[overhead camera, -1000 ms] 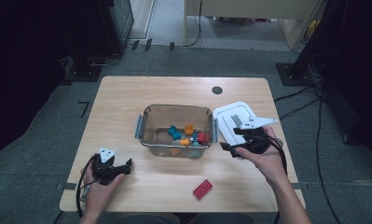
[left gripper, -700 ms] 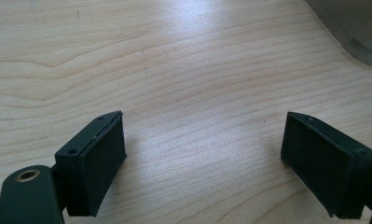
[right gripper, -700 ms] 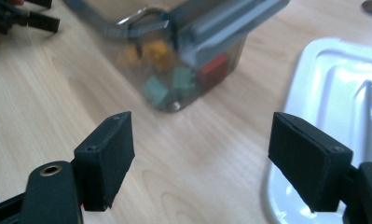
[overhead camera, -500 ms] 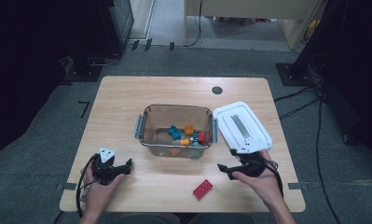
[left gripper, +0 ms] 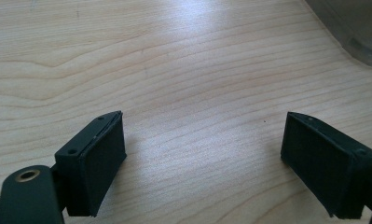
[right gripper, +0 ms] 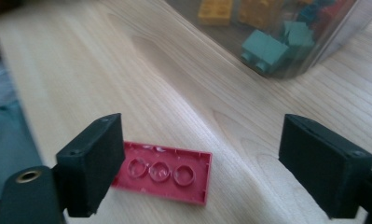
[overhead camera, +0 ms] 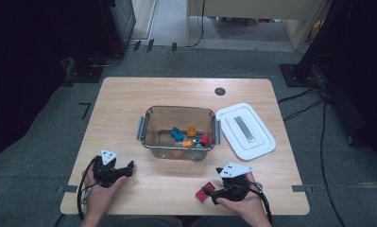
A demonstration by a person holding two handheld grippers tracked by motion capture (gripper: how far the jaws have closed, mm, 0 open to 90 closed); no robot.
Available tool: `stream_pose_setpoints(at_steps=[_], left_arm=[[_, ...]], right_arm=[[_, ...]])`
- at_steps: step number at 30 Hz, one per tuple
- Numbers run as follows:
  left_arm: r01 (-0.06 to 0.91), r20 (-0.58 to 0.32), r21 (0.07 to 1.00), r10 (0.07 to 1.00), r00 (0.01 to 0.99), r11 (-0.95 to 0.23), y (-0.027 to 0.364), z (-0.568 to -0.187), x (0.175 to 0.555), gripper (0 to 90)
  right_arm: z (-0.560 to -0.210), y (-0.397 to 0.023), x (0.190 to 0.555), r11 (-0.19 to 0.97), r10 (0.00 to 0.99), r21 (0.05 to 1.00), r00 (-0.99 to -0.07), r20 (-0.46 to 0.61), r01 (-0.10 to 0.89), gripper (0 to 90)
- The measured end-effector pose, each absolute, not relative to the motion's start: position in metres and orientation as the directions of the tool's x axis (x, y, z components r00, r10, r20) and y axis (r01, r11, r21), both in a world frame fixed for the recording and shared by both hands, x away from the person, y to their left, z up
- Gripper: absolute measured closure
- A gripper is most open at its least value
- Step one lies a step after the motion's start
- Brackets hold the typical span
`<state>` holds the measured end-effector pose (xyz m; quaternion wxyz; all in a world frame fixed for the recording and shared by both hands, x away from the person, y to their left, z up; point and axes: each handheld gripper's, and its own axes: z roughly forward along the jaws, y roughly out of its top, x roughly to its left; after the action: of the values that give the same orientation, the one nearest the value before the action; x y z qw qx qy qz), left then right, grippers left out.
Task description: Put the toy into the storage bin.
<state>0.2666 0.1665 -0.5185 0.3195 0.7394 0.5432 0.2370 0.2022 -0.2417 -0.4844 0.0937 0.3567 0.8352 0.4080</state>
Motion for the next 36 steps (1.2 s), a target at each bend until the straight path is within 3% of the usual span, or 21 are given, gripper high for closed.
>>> stream_pose_setpoints(at_steps=[8,22,36], left_arm=[[0.652,0.003,0.730,0.955,0.298,-0.205,0.167,-0.518,0.267,13.2],[0.652,0.003,0.730,0.955,0.297,-0.205,0.167,-0.518,0.267,13.3],[0.652,0.003,0.730,0.955,0.297,-0.205,0.167,-0.518,0.267,13.3]], right_arm=[[-0.496,-0.219,0.186,0.459,0.646,0.749,-0.758,0.088,0.478,15.0],[-0.509,-0.203,0.167,0.564,0.647,0.724,-0.758,-0.087,0.398,20.0],[-0.515,-0.225,0.178,0.516,0.742,0.711,-0.663,-0.093,0.478,25.0]])
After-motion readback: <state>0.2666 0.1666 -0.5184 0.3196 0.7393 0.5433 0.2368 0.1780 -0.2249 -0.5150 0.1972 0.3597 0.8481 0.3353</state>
